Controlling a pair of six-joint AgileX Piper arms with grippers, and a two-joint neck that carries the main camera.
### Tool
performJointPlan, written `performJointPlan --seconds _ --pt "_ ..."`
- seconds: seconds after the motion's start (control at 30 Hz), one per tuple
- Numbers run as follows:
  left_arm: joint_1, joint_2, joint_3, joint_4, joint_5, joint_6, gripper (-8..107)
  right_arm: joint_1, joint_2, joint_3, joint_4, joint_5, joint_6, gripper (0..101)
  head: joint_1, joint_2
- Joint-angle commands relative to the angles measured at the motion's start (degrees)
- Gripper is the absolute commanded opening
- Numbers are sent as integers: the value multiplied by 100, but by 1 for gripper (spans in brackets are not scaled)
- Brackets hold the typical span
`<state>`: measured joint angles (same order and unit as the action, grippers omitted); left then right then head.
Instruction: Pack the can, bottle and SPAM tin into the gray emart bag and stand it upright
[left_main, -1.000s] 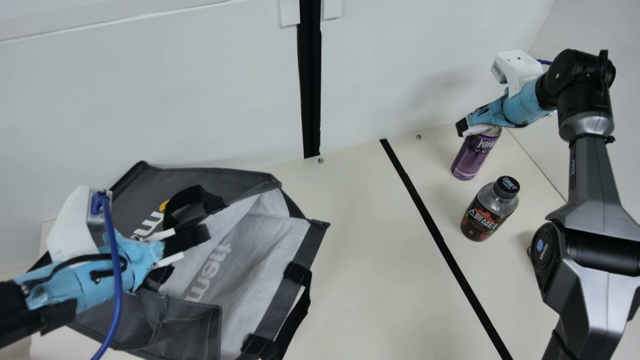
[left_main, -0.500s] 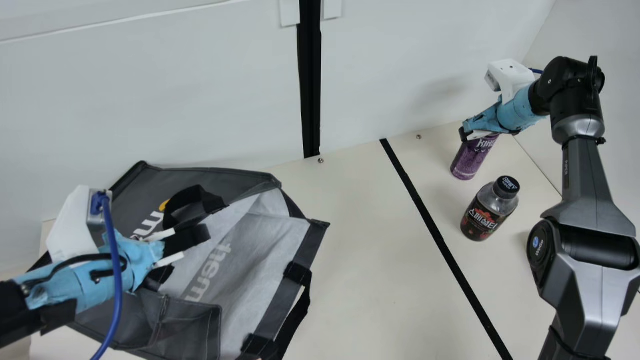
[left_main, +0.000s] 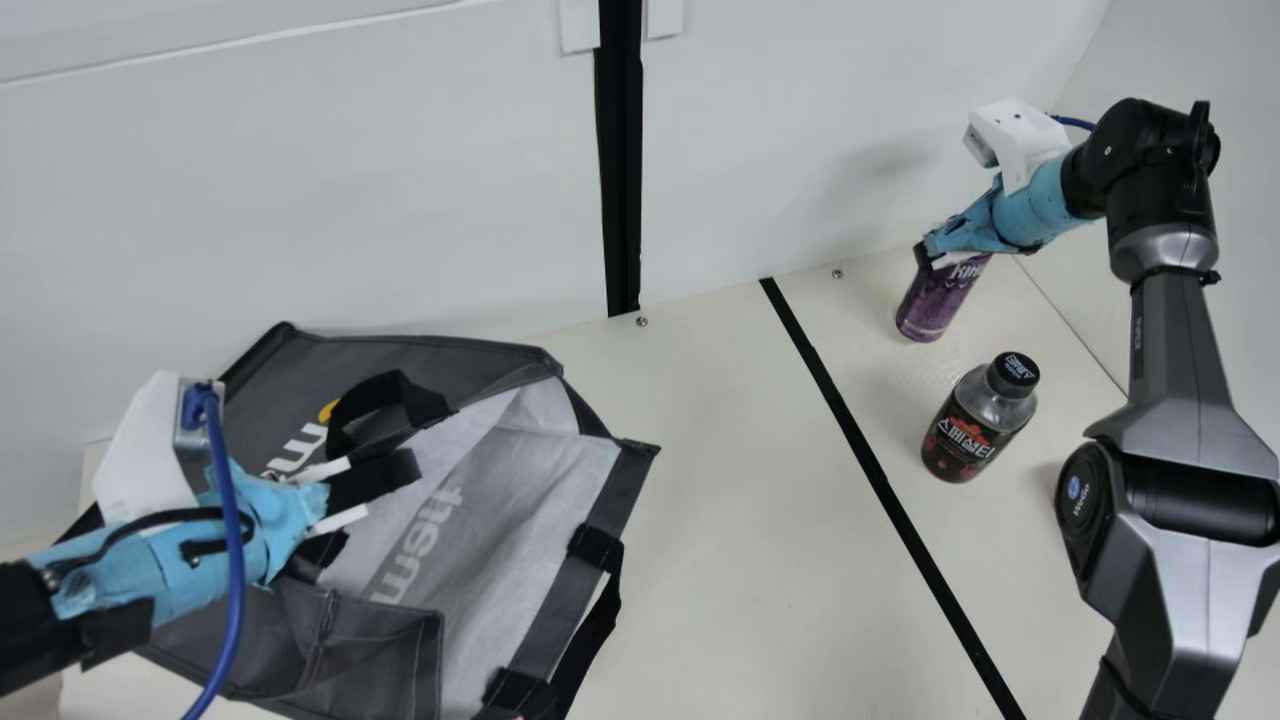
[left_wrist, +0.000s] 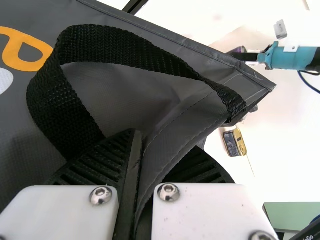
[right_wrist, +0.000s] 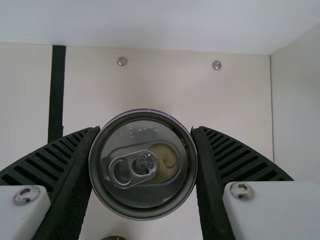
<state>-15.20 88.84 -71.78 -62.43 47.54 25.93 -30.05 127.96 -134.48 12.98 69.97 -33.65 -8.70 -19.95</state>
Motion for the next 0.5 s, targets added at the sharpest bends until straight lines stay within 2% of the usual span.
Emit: performJointPlan --seconds 0.0,0.27,0.47 --pt "0 0 0 0 0 0 -8 7 -39 -4 52 -7 -77 0 -130 -5" --pt "0 0 0 0 0 0 -8 110 -342 151 202 -7 -331 0 -130 -5" --pt "0 0 0 0 0 0 -8 220 -647 433 264 -7 -507 0 -130 -5"
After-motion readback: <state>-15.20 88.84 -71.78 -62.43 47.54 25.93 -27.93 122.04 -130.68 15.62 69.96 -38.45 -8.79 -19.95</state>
